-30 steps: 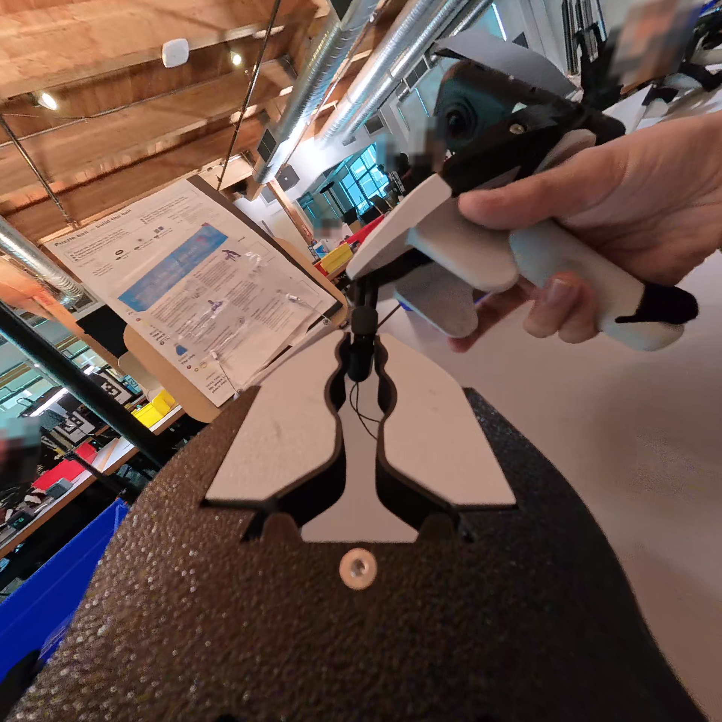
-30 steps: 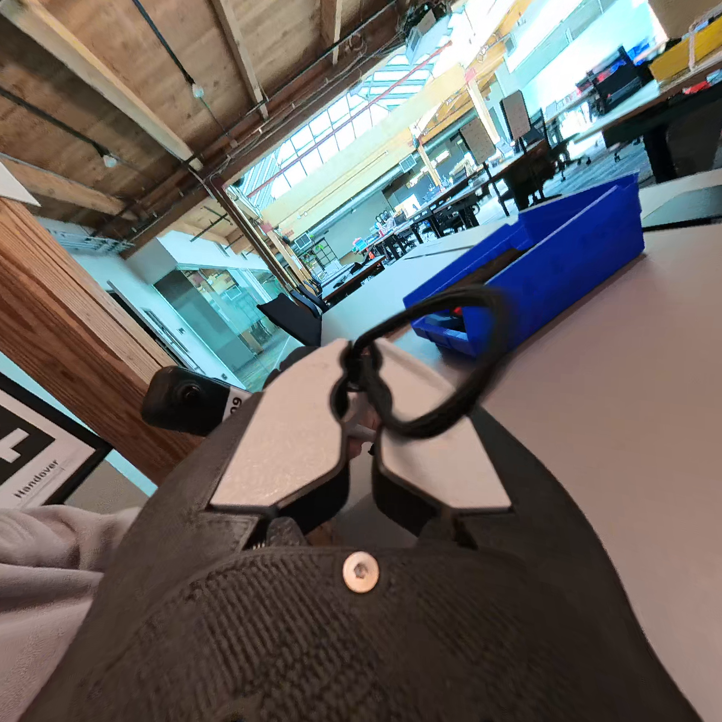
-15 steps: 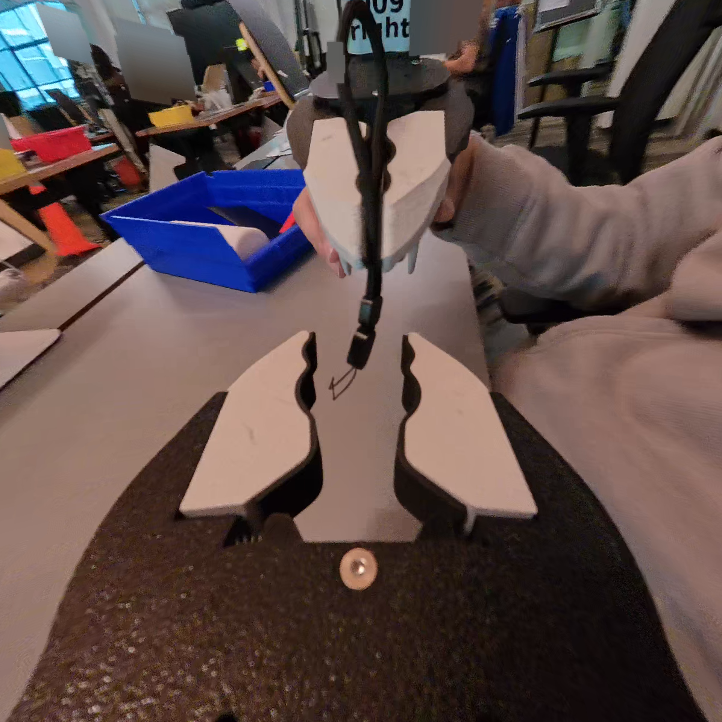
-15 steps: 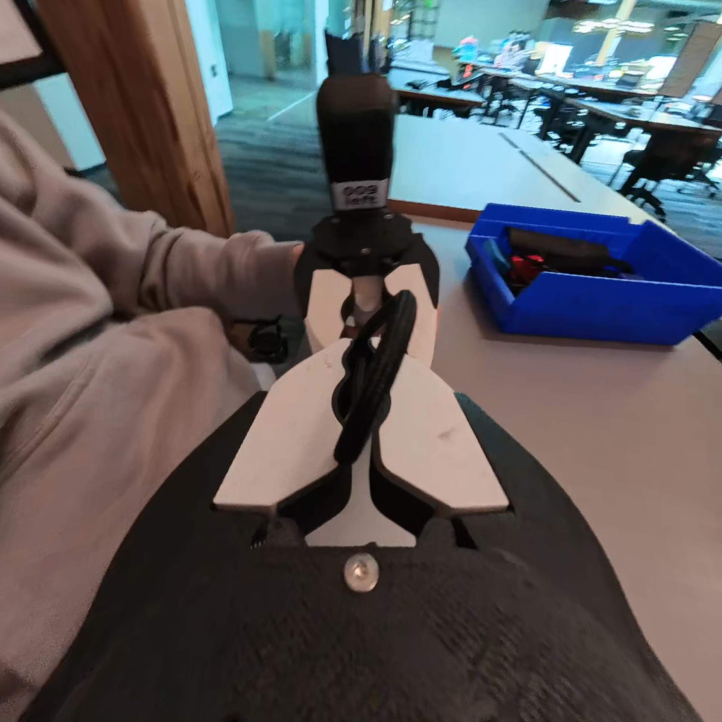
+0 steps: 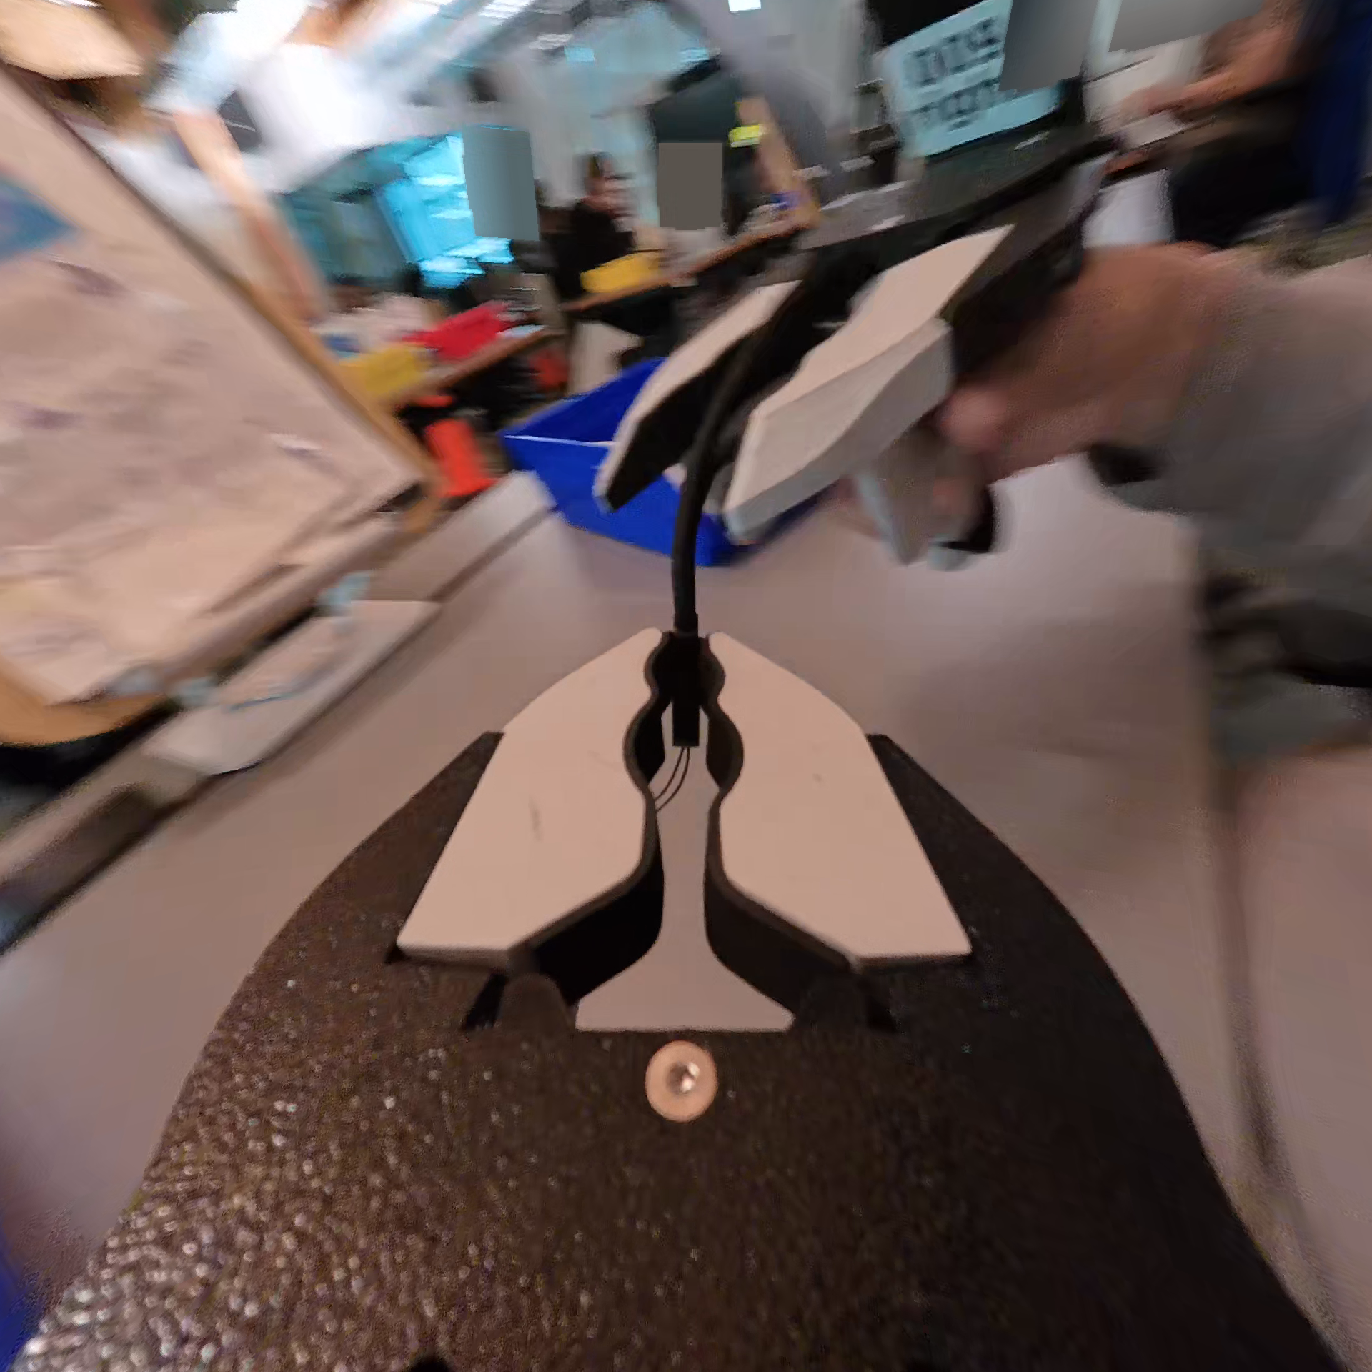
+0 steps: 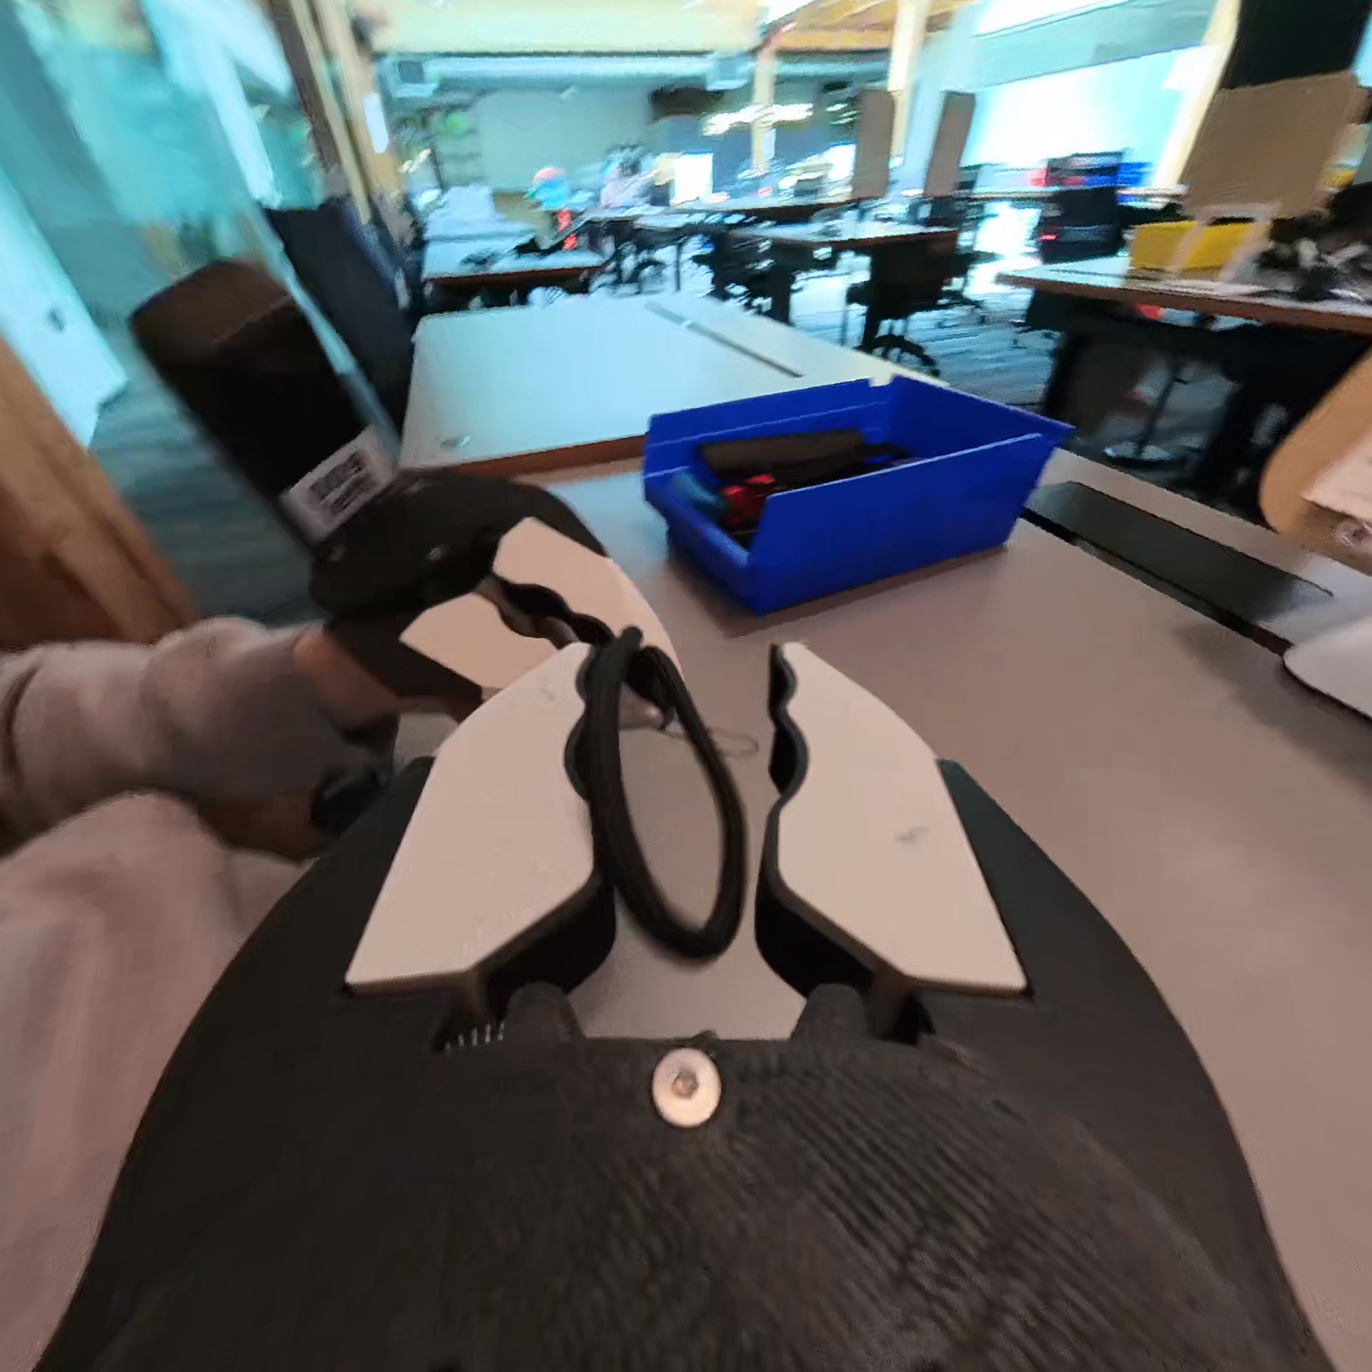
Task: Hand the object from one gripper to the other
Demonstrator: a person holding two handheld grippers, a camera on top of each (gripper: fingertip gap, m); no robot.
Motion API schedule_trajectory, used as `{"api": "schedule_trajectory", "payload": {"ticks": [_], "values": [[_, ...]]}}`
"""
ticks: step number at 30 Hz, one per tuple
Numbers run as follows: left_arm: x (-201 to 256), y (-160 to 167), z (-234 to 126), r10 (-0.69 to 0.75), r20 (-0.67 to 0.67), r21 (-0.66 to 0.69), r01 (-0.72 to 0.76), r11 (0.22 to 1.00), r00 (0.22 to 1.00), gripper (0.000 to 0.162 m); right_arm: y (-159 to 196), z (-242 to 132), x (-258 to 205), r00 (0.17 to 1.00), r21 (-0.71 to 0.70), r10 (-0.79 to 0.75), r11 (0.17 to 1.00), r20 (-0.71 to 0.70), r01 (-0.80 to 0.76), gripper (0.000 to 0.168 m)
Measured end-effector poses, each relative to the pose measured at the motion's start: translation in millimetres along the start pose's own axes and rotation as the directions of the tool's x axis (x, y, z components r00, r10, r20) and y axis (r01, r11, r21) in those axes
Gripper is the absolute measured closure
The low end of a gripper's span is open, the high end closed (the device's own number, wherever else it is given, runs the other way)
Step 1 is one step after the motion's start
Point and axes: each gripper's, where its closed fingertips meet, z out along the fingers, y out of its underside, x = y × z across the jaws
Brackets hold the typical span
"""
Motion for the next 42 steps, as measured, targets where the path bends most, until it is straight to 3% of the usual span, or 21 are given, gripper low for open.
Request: {"api": "schedule_trajectory", "payload": {"ticks": [2, 5, 11, 14, 18, 23, 30, 38, 42], "values": [[-26, -3, -6, 0.109, 0.232, -0.02, -0.107, 0.994, 0.967, 0.156, -4, 1, 10, 0.994, 0.054, 0.098, 0.994, -0.049, -0.096, 0.121], [-45, -10, -17, 0.257, 0.438, -0.078, -0.248, 0.966, 0.862, 0.156, 4, 8, 11, 0.973, 0.034, 0.227, 0.974, -0.037, -0.226, 0.12], [-55, -19, -29, 0.288, 0.549, -0.09, -0.287, 0.954, 0.785, 0.157, 26, 22, -7, 0.93, -0.074, 0.358, 0.933, 0.089, -0.352, 0.117], [-62, -21, -34, 0.265, 0.563, -0.08, -0.267, 0.96, 0.783, 0.156, 35, 23, 3, 0.949, -0.083, 0.313, 0.947, 0.045, -0.309, 0.112], [-71, -23, -42, 0.22, 0.561, -0.052, -0.231, 0.971, 0.798, 0.156, 17, 12, 10, 0.963, 0.004, 0.261, 0.965, 0.061, -0.262, 0.108], [-71, -31, -46, 0.152, 0.488, 0.053, -0.203, 0.978, 0.859, 0.156, 5, -12, -5, 0.989, -0.023, 0.065, 0.998, 0.13, -0.063, 0.102], [-56, -47, -48, 0.221, 0.412, 0.147, -0.304, 0.941, 0.884, 0.157, 0, -20, -25, 0.979, -0.029, -0.058, 0.997, 0.195, 0.065, 0.099], [-43, -48, -43, 0.353, 0.4, 0.108, -0.426, 0.898, 0.846, 0.157, 7, -8, -34, 0.97, -0.062, -0.171, 0.981, 0.174, 0.184, 0.099], [-40, -46, -40, 0.376, 0.396, 0.093, -0.444, 0.891, 0.838, 0.157, 2, -9, -36, 0.97, -0.029, -0.173, 0.983, 0.168, 0.18, 0.111]]}}
